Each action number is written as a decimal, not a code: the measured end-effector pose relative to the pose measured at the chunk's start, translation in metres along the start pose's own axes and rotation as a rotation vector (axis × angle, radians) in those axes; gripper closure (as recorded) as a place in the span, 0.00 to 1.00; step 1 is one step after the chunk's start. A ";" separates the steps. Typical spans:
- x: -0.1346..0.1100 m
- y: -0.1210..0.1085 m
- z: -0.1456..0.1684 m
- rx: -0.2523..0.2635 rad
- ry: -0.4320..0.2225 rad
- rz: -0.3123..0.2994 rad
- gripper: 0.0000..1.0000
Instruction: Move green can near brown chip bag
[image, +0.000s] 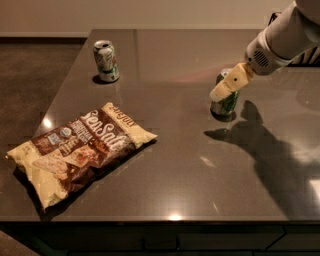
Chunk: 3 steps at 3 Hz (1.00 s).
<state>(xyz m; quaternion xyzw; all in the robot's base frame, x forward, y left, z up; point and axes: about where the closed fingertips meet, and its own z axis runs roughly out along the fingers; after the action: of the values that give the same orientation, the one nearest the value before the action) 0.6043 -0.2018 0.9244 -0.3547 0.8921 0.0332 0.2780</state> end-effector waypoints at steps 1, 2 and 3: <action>0.002 -0.006 0.010 -0.004 -0.001 0.028 0.18; -0.003 -0.002 0.015 -0.024 -0.005 0.023 0.41; -0.011 0.009 0.014 -0.062 -0.015 0.002 0.64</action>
Offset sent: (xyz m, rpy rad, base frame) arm 0.0142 0.0097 -0.0106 0.0457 0.0241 0.0088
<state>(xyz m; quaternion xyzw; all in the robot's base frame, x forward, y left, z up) 0.6118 -0.1852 0.9170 -0.3622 0.8888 0.0637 0.2734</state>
